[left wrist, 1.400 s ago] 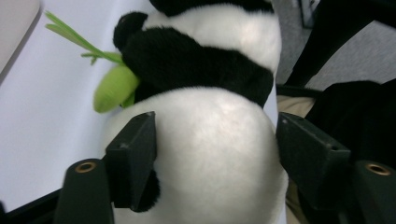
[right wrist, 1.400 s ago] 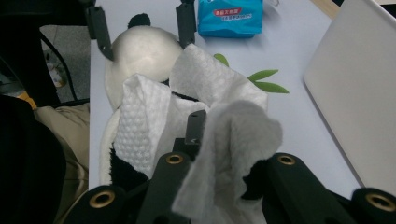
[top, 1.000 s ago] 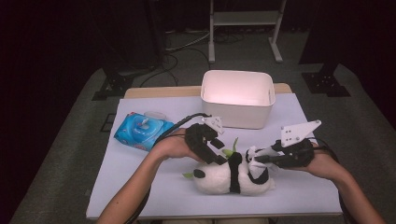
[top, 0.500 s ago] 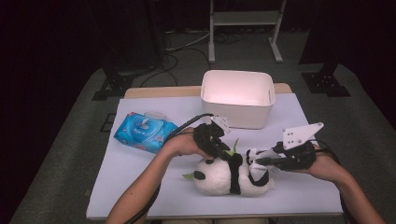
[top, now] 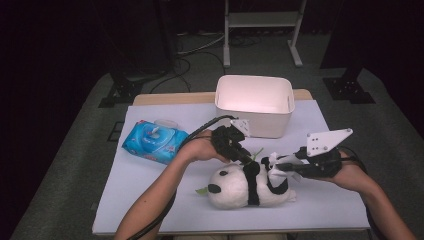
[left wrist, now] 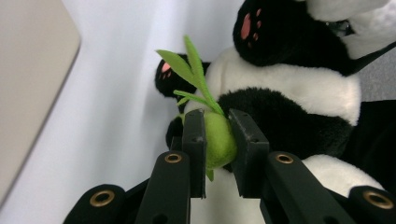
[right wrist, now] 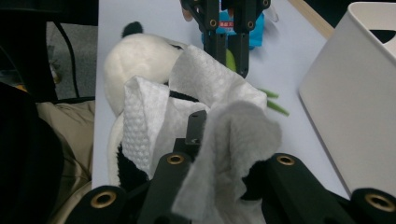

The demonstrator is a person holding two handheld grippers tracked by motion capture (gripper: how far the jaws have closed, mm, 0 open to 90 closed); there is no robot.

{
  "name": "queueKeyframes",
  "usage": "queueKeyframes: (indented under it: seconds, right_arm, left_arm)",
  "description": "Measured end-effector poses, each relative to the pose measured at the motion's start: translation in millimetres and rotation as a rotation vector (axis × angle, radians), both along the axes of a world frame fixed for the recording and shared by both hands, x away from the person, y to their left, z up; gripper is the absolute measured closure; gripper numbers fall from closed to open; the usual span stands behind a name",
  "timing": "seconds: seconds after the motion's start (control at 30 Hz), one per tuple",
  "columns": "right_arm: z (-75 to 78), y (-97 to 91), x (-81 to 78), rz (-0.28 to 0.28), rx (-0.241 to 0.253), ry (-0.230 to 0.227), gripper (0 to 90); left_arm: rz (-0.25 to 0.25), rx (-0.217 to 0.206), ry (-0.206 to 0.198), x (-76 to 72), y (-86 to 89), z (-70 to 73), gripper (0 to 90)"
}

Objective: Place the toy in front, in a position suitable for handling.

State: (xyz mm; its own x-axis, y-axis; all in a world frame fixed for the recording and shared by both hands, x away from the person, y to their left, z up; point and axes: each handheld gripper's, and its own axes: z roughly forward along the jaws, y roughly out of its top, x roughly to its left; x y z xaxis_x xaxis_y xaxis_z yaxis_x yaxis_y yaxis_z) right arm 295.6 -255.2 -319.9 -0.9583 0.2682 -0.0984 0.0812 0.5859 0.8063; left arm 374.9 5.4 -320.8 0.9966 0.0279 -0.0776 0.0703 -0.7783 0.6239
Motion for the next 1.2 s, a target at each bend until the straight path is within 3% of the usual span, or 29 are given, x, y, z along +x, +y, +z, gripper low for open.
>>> queueKeyframes:
  seconds: [0.1, 0.27, 0.4, 0.43, 0.7, 0.8, 0.9, 0.97, 1.2]
  right_arm:
    - [-1.8, -3.1, 1.7, -0.008, 0.014, 0.012, 77.0]
    - [-4.6, -3.1, 1.4, -0.001, 0.018, 0.015, 77.0]
    - [-3.7, -3.5, -0.4, -0.002, 0.019, 0.016, 77.0]
    - [-2.7, -3.6, -0.7, -0.006, 0.01, 0.012, 76.9]
    - [7.0, 2.1, 2.2, -0.006, -0.003, -0.012, 77.0]
    - [12.2, 3.2, 8.7, -0.02, 0.002, -0.023, 77.0]
    - [9.7, 5.0, 23.9, -0.055, -0.042, -0.017, 77.0]
    - [8.5, 5.2, 25.5, -0.062, -0.052, -0.012, 77.0]
    - [-26.8, 19.1, 29.5, -0.025, -0.188, 0.072, 77.1]
  left_arm:
    - [0.002, -0.009, -0.033, 3.5, -1.5, 10.2, 77.6]
    - [0.005, -0.014, -0.037, 3.3, -2.3, 14.5, 77.6]
    - [0.006, -0.044, -0.053, 0.5, 0.1, 20.4, 77.6]
    - [0.007, -0.034, -0.067, -0.2, 0.6, 22.9, 77.5]
    - [-0.027, -0.029, -0.044, -9.4, -2.4, 11.4, 75.9]
    - [-0.05, -0.048, -0.023, -15.0, -4.4, 5.5, 75.7]
    - [-0.066, -0.045, -0.015, -22.5, -4.8, 2.4, 75.1]
    - [-0.073, -0.045, -0.016, -24.8, -4.6, 2.2, 75.0]
    - [-0.063, -0.063, -0.04, -27.2, -0.1, 4.1, 75.6]
